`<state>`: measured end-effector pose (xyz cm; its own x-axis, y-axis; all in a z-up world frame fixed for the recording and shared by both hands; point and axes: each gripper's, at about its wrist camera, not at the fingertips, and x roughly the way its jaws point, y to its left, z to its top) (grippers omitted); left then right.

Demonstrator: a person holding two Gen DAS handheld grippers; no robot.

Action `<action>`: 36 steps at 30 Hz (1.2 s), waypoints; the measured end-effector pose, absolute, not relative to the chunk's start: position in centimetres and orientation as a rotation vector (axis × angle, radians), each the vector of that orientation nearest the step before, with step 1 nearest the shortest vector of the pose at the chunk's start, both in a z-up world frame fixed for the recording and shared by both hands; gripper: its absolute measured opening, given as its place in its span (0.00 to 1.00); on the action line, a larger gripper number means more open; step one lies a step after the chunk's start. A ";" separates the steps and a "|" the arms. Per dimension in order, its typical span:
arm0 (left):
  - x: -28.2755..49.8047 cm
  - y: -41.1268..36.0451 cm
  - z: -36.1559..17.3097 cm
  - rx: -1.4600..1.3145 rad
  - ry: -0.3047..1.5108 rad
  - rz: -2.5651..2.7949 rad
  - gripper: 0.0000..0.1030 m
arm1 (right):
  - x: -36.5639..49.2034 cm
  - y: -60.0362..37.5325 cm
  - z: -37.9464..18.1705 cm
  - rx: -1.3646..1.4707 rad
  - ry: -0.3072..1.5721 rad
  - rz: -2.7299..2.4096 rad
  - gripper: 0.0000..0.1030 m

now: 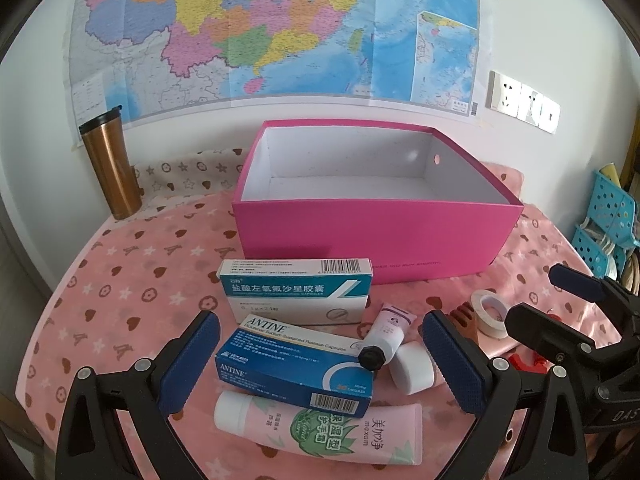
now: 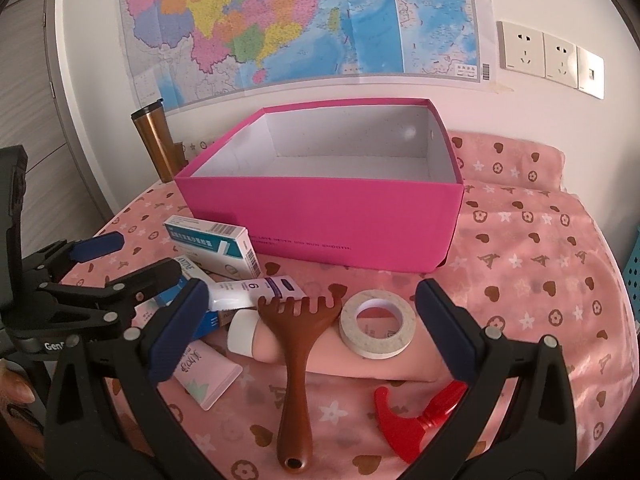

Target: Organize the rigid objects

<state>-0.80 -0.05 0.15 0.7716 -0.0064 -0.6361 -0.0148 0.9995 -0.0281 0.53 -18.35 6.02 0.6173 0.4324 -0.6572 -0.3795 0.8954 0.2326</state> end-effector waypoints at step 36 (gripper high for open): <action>-0.1 1.6 -0.7 -0.047 0.700 0.040 1.00 | 1.4 -17.8 5.1 0.098 0.804 0.512 1.00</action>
